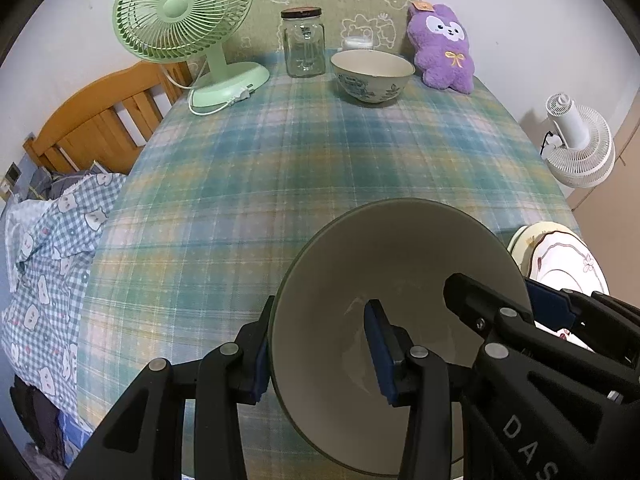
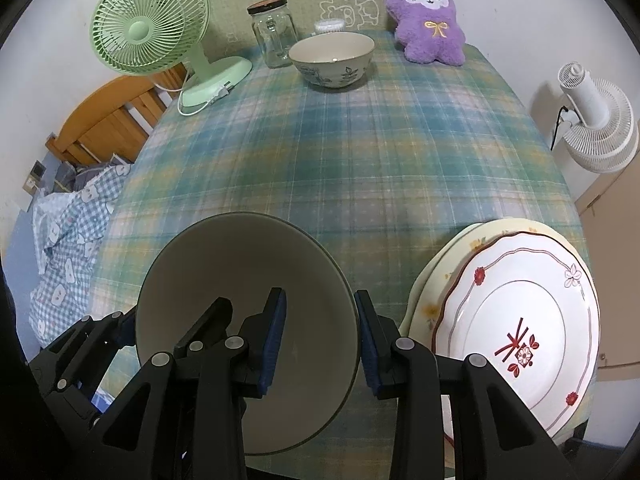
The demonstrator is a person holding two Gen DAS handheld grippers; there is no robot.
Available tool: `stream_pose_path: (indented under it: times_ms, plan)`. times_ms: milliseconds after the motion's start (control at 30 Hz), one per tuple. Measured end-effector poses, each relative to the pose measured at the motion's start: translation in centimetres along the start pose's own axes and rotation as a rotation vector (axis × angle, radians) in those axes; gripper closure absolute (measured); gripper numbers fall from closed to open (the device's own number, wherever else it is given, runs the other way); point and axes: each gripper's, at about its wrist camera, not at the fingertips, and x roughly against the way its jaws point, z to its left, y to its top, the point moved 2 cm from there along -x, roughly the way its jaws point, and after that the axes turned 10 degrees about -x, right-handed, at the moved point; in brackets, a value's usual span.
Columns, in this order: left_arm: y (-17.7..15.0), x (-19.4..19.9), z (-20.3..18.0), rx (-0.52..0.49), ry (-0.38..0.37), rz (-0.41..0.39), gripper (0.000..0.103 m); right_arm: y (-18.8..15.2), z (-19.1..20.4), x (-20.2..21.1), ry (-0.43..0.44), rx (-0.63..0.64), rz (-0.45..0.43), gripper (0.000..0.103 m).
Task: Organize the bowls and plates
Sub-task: 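Lift the green-rimmed bowl and carry it toward the plate stack, then lower the green-rimmed bowl near the plate stack and open both grippers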
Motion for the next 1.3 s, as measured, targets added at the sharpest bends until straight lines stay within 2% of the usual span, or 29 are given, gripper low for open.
stream_pose_path:
  times_ms: [433, 733, 867, 1300]
  plan:
    - [-0.2, 0.2, -0.1, 0.001, -0.018, 0.009, 0.061, -0.2, 0.1, 0.2, -0.014, 0.014, -0.003, 0.065]
    - [0.0, 1.4, -0.3, 0.019, -0.047, -0.002, 0.061, -0.1, -0.2, 1.9, -0.033, 0.003, -0.019, 0.065]
    - [-0.3, 0.4, -0.2, 0.028, -0.06, 0.023, 0.061, 0.0, -0.3, 1.2, -0.048, 0.002, 0.0, 0.065]
    - [-0.3, -0.1, 0.7, 0.021, -0.03, -0.002, 0.059, 0.2, 0.2, -0.7, -0.024, -0.038, 0.043, 0.065]
